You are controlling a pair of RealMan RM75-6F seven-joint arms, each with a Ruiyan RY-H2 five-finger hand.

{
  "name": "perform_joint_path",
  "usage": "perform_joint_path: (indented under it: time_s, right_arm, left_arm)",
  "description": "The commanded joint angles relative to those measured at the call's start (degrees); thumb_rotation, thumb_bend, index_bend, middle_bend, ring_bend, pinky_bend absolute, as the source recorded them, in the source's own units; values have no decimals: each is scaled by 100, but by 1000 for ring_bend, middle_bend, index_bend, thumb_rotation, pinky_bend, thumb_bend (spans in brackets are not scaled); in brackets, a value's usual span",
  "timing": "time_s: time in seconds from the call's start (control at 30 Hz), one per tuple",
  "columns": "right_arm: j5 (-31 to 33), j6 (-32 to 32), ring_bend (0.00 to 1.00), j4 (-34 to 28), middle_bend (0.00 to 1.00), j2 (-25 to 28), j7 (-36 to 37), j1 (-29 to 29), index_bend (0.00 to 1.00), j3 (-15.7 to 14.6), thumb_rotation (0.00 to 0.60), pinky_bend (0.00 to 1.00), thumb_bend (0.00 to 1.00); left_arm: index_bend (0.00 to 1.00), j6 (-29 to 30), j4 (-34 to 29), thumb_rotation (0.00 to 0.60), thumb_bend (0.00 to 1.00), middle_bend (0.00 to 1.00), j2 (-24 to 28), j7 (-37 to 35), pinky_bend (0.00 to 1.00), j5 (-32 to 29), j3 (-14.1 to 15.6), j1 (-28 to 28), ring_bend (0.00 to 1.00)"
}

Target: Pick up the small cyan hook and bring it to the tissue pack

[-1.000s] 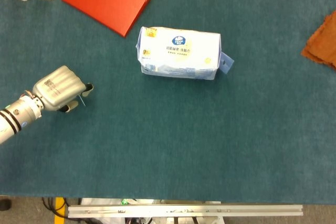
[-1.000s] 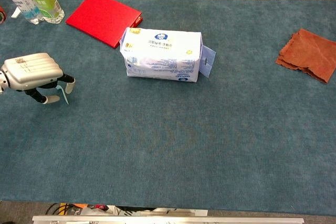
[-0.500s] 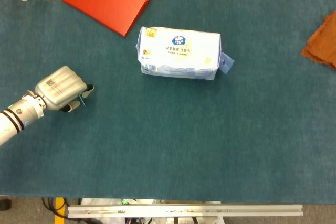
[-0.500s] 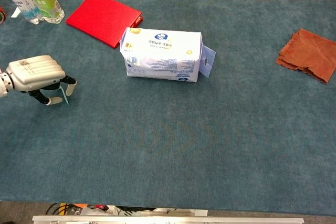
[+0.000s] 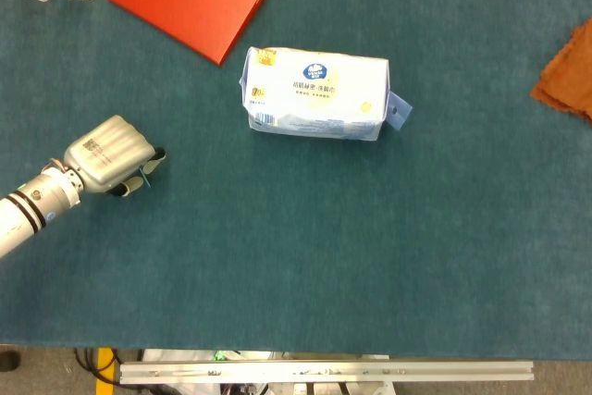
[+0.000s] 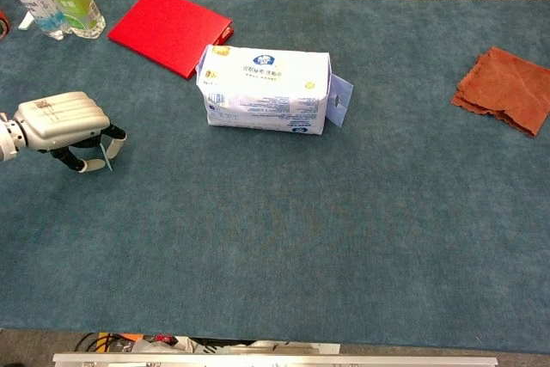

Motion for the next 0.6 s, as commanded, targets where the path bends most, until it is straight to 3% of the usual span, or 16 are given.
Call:
perform_joint_path:
  time_s: [0.03, 0.6]
  right_arm:
    - [-1, -1, 261, 0, 332, -3, 0, 2, 204, 1, 600, 324, 437]
    - [18, 0, 261, -17, 332, 14, -11, -18, 204, -3, 600, 324, 437]
  left_arm:
    - [535, 2, 19, 600, 321, 1000, -20, -13, 993, -15, 8, -1, 1000]
    - [560, -97, 86, 600, 426, 1000, -137, -78, 993, -145, 48, -13, 1000]
